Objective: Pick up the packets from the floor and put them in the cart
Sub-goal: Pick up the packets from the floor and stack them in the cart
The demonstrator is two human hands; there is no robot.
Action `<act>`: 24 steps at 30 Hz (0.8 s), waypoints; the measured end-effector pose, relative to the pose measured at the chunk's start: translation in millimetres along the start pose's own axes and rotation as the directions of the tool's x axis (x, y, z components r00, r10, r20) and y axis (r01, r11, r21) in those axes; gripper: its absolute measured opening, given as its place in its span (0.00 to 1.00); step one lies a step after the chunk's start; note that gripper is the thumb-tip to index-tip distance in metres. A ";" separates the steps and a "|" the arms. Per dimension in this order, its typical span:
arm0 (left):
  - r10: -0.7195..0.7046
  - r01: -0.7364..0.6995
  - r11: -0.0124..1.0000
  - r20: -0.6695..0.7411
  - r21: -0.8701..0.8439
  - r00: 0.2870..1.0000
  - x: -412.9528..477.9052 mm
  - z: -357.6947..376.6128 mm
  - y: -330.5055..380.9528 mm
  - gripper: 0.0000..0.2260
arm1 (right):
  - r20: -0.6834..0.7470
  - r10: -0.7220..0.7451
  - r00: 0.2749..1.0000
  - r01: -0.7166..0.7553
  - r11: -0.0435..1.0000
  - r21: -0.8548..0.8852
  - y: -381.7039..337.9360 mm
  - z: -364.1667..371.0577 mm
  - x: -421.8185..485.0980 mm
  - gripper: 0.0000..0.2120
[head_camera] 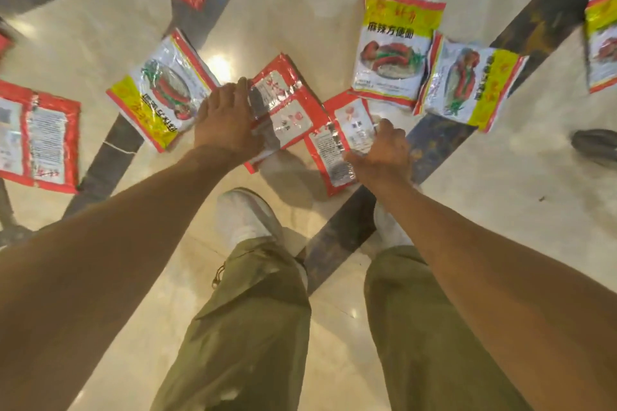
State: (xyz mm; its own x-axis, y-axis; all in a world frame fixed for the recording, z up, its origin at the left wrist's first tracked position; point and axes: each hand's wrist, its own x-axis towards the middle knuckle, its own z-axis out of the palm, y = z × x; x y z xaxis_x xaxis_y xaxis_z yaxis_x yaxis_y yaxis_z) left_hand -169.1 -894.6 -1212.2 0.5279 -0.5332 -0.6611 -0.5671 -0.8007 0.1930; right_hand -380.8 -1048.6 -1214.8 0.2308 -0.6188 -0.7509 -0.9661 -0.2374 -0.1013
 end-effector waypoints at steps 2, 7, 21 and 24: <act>-0.008 0.009 1.000 -0.062 0.007 0.998 8.5 6.7 -3.3 0.35 | -0.029 0.056 0.998 -0.055 0.997 0.052 -4.3 5.8 7.9 0.37; -0.016 0.025 0.996 -0.104 0.084 0.994 14.7 1.0 -4.5 0.19 | 0.046 0.060 0.997 -0.064 0.994 0.089 -11.8 -1.6 10.6 0.29; -0.225 0.299 0.847 0.213 -0.440 0.951 -116.8 -168.4 29.5 0.21 | 0.214 0.032 0.976 -0.142 0.842 0.521 -20.6 -162.9 -126.2 0.15; -0.193 0.281 0.713 0.206 -0.642 0.959 -180.6 -242.5 41.7 0.16 | 0.193 -0.018 0.981 -0.105 0.789 0.606 -19.4 -237.6 -187.4 0.12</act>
State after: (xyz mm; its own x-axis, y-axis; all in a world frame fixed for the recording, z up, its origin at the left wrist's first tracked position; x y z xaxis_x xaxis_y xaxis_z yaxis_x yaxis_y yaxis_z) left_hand -134.8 -898.0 -908.9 0.4852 -0.3008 -0.8210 0.1505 -0.8962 0.4173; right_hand -377.9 -1106.0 -917.1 0.2216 -0.4578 -0.8610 -0.8560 0.3315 -0.3966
